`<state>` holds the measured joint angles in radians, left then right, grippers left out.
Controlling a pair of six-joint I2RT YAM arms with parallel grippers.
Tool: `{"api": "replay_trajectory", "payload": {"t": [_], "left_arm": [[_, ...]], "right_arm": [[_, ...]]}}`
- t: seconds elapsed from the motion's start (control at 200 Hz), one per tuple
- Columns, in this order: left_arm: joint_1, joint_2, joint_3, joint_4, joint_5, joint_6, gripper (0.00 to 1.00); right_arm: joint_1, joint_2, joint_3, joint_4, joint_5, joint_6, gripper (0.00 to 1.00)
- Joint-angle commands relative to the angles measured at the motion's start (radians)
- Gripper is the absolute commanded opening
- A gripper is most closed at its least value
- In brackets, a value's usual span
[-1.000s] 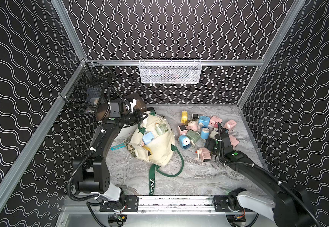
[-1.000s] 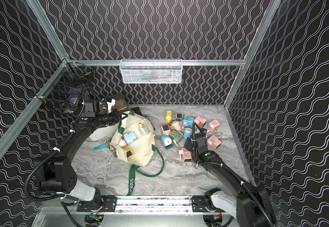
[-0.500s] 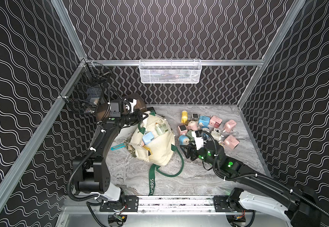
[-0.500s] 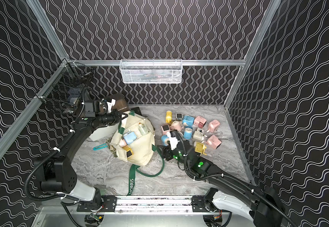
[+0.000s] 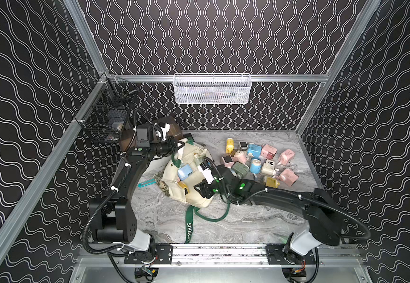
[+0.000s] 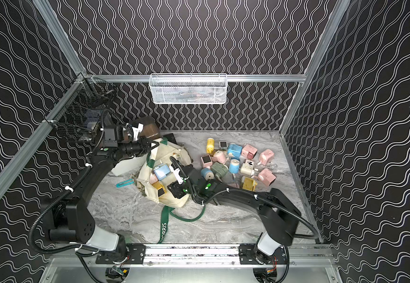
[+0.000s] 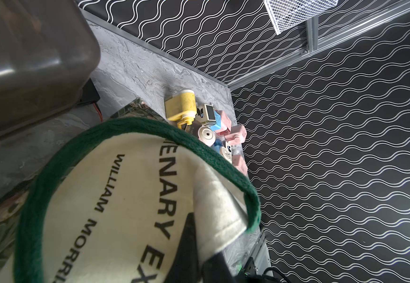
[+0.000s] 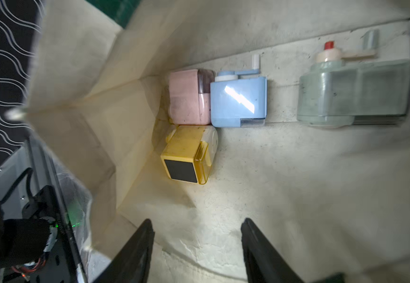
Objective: Take out the pencil sharpeners from the tote bags
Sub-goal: Adjust the canvas bag at the center of the board.
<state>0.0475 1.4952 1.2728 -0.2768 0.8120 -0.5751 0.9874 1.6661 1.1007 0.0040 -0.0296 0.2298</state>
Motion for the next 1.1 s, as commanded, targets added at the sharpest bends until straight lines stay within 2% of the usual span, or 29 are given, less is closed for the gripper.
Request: {"api": "replay_trajectory", "payload": {"t": [0.0,0.19,0.26,0.33,0.425,0.485,0.711,0.801,0.971,1.096], "left_arm": [[-0.002,-0.015,0.001,0.075,0.047,-0.021,0.00],[-0.002,0.014,0.008,0.090,0.069,-0.032,0.00],[-0.001,0.015,0.009,0.094,0.071,-0.030,0.00],[-0.002,0.020,0.013,0.087,0.068,-0.023,0.00],[-0.001,0.025,0.019,0.078,0.066,-0.017,0.00],[-0.001,0.025,0.020,0.076,0.066,-0.015,0.00],[-0.005,0.025,-0.005,0.122,0.113,-0.033,0.00],[-0.022,0.014,0.003,0.075,0.099,0.021,0.00],[-0.084,0.009,0.046,-0.039,0.061,0.130,0.00],[-0.113,0.001,0.072,-0.101,0.028,0.178,0.00]], "right_arm": [[0.000,0.070,0.025,-0.029,-0.017,-0.054,0.56],[0.006,0.230,0.166,-0.068,-0.113,-0.100,0.54],[0.013,0.267,0.185,-0.048,-0.144,-0.113,0.56],[0.023,0.292,0.209,-0.047,-0.164,-0.127,0.62],[0.036,0.305,0.215,-0.024,-0.189,-0.140,0.77],[0.043,0.308,0.217,-0.011,-0.216,-0.148,0.83],[0.077,0.304,0.217,0.008,-0.263,-0.201,0.90],[0.076,0.299,0.197,0.048,-0.202,-0.184,0.91],[0.053,0.286,0.162,0.094,0.033,-0.148,0.93],[0.020,0.270,0.121,0.152,0.083,-0.105,0.94]]}}
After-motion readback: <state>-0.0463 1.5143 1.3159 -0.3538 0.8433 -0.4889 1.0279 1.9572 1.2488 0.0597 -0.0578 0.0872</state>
